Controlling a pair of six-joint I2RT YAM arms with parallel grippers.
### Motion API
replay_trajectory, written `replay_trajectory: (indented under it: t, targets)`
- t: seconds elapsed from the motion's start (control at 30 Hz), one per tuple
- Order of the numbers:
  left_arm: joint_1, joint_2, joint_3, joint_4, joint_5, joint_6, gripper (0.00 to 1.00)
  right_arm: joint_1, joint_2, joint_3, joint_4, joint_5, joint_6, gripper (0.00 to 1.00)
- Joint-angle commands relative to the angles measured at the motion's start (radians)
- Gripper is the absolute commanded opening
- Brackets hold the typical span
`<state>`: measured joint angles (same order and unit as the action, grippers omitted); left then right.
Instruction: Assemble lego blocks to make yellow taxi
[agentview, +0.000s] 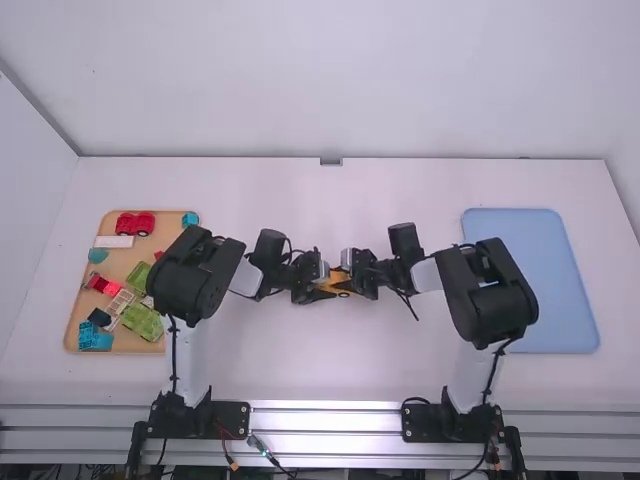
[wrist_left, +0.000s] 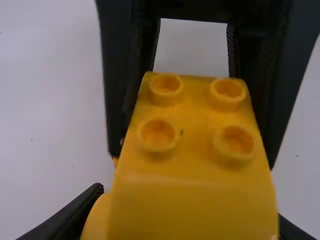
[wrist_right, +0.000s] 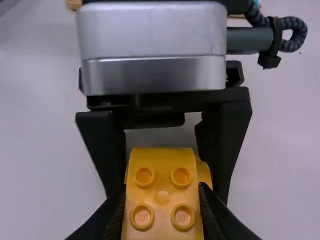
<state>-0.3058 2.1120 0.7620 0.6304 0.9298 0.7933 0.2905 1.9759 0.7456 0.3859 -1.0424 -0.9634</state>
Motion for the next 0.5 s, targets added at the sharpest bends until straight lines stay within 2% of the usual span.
replay_trajectory:
  t: [0.0,0.47]
  targets:
    - [0.001,0.014,0.006,-0.005,-0.004,0.007,0.54,0.005,0.045,-0.005,0.028,0.005,0.063,0.0]
    - [-0.003,0.014,-0.008,0.006,-0.005,0.008,0.53,-0.056,0.068,-0.006,0.042,-0.055,0.077,0.0]
